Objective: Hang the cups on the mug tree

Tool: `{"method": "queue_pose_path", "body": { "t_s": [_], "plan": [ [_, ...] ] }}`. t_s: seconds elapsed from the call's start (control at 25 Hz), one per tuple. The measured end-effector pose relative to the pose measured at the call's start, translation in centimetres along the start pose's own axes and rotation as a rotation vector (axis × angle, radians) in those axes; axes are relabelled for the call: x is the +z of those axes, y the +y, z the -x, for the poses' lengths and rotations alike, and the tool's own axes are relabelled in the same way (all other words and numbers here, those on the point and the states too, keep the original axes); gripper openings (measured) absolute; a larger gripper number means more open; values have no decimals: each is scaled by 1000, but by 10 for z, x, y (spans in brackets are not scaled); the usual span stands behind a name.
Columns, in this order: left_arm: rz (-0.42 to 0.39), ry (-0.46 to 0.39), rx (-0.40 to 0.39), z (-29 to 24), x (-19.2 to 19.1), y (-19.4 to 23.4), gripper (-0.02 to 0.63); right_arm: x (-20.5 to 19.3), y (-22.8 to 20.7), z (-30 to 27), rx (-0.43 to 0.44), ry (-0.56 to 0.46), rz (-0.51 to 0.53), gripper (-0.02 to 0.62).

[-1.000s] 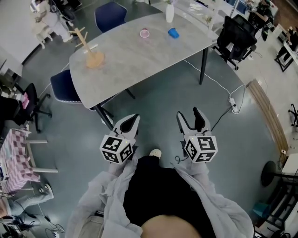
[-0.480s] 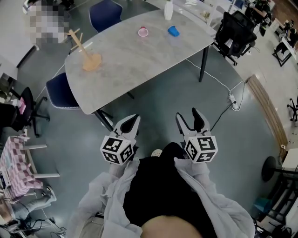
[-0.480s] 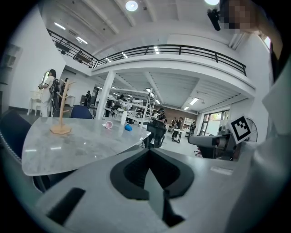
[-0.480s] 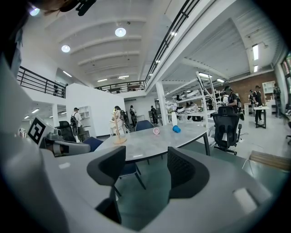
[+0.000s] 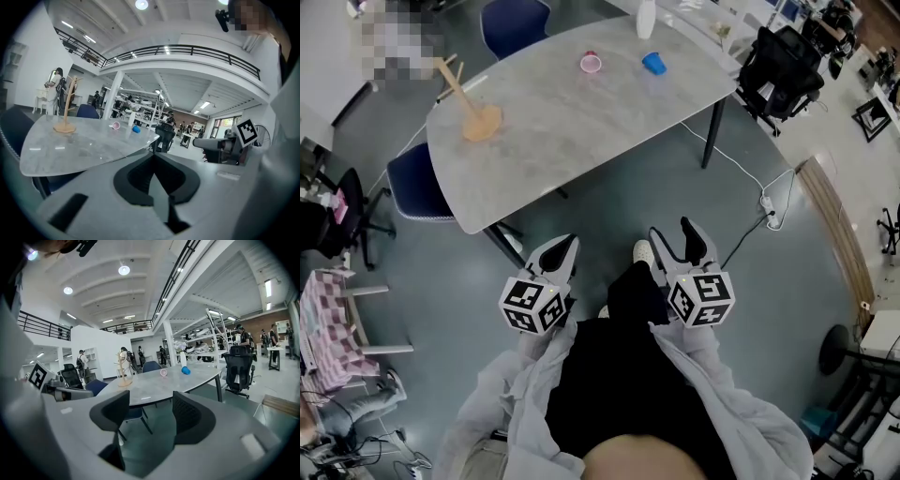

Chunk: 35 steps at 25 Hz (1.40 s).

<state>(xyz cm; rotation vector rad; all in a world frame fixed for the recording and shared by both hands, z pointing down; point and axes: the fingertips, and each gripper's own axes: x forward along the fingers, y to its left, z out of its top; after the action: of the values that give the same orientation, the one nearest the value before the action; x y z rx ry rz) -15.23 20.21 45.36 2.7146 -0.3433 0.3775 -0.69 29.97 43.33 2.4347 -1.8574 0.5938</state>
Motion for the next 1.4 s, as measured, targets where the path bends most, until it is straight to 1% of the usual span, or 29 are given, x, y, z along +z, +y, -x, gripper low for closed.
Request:
{"method": "queue_pose_path", "body": {
  "t_s": [0.12, 0.28, 0.4, 0.52, 0.76, 0.92, 1.08, 1.24, 1.4],
  "plan": [
    [0, -11, 5, -17, 11, 7, -3, 10, -9, -16, 11, -5, 5, 281],
    [-5, -22, -2, -60, 32, 8, -3, 27, -41, -41, 21, 2, 12, 281],
    [-25, -27, -9, -91, 49, 9, -3, 47, -64, -61, 26, -13, 17, 281],
    [-46, -36, 5, -120, 68, 13, -2, 65, -86, -81, 39, -13, 24, 281],
    [-32, -47, 42, -165, 93, 22, -3, 90, -127, -119, 67, -9, 23, 281],
    [-20, -52, 73, -197, 102, 31, -3, 97, -153, -144, 92, 5, 29, 281],
    [-27, -67, 97, -229, 111, 34, -3, 103, -181, -166, 113, 10, 37, 281],
    [-22, -80, 119, -247, 116, 38, -3, 108, -196, -185, 139, 17, 44, 281],
    [-4, -88, 134, -257, 112, 35, -2, 102, -206, -199, 162, 36, 40, 280]
  ]
}}
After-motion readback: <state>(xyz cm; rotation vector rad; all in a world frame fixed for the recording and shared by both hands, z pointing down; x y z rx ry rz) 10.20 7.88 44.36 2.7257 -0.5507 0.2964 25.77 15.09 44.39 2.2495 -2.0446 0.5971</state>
